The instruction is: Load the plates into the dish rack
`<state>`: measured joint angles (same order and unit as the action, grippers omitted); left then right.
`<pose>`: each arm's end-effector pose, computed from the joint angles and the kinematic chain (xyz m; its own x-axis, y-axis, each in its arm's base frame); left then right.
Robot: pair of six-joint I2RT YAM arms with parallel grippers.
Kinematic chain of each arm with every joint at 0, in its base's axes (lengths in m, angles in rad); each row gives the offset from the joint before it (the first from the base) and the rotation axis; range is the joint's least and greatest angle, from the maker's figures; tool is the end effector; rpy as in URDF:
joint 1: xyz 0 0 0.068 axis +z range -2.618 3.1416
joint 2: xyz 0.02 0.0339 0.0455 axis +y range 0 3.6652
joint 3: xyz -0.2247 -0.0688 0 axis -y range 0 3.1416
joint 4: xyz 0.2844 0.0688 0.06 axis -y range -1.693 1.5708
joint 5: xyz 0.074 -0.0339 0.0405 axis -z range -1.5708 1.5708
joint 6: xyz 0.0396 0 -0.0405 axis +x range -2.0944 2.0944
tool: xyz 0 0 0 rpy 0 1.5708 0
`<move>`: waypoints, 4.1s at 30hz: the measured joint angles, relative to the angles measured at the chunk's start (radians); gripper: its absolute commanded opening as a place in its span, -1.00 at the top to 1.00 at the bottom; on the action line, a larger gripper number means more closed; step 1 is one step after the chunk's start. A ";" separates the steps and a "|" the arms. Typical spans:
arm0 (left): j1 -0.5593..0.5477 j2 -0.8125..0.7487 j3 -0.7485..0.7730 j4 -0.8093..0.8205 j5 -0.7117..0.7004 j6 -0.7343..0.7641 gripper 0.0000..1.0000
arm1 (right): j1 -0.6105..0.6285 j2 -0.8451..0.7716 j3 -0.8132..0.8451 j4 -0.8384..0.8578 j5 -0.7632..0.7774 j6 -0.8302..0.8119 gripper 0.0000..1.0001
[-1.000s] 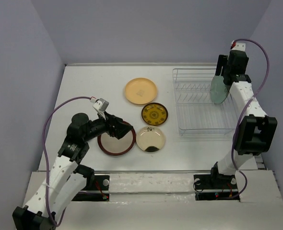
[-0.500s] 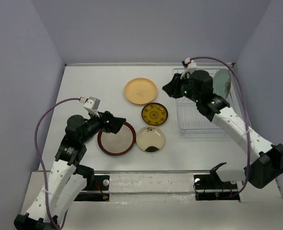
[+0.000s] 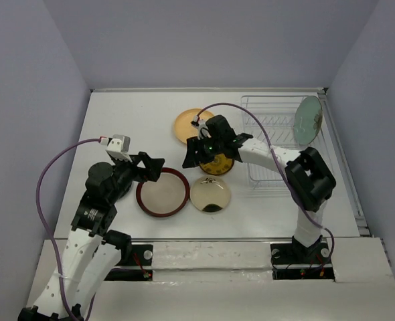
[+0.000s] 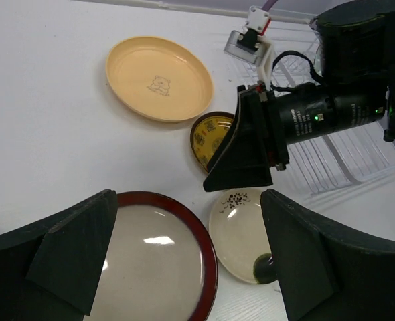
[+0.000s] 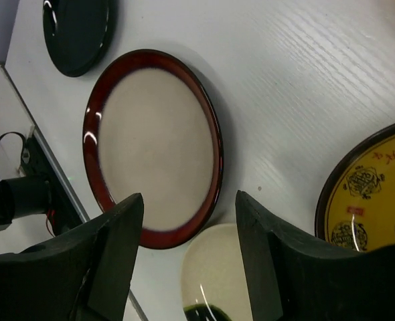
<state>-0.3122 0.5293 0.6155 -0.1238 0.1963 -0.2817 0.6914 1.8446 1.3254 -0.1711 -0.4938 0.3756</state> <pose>0.2041 -0.0740 0.3070 -0.1697 -0.2317 -0.9579 0.4576 0.8423 -0.2848 0.3281 0.2959 0.1715 -0.7656 -0.2144 -0.6066 -0.6043 0.5632 0.5636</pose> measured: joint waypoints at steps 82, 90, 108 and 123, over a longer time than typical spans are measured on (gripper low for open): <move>0.230 0.299 -0.039 0.142 0.351 -0.235 0.89 | -0.138 -0.193 -0.227 0.318 -0.055 0.318 0.63; 0.236 0.268 -0.123 0.227 0.447 -0.250 0.89 | -0.141 -0.212 -0.257 0.359 -0.142 0.314 -0.23; 0.237 0.236 -0.150 0.368 0.643 -0.395 0.89 | -0.132 -0.301 -0.322 0.500 -0.363 0.301 -0.16; 0.239 0.214 -0.156 0.449 0.705 -0.428 -0.98 | -0.131 -0.360 -0.347 0.533 -0.394 0.338 0.86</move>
<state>-0.0731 0.7433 0.4591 0.3252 0.9012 -0.7101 0.5606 1.4845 0.9783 0.3618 -0.8883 0.7139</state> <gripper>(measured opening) 0.650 0.302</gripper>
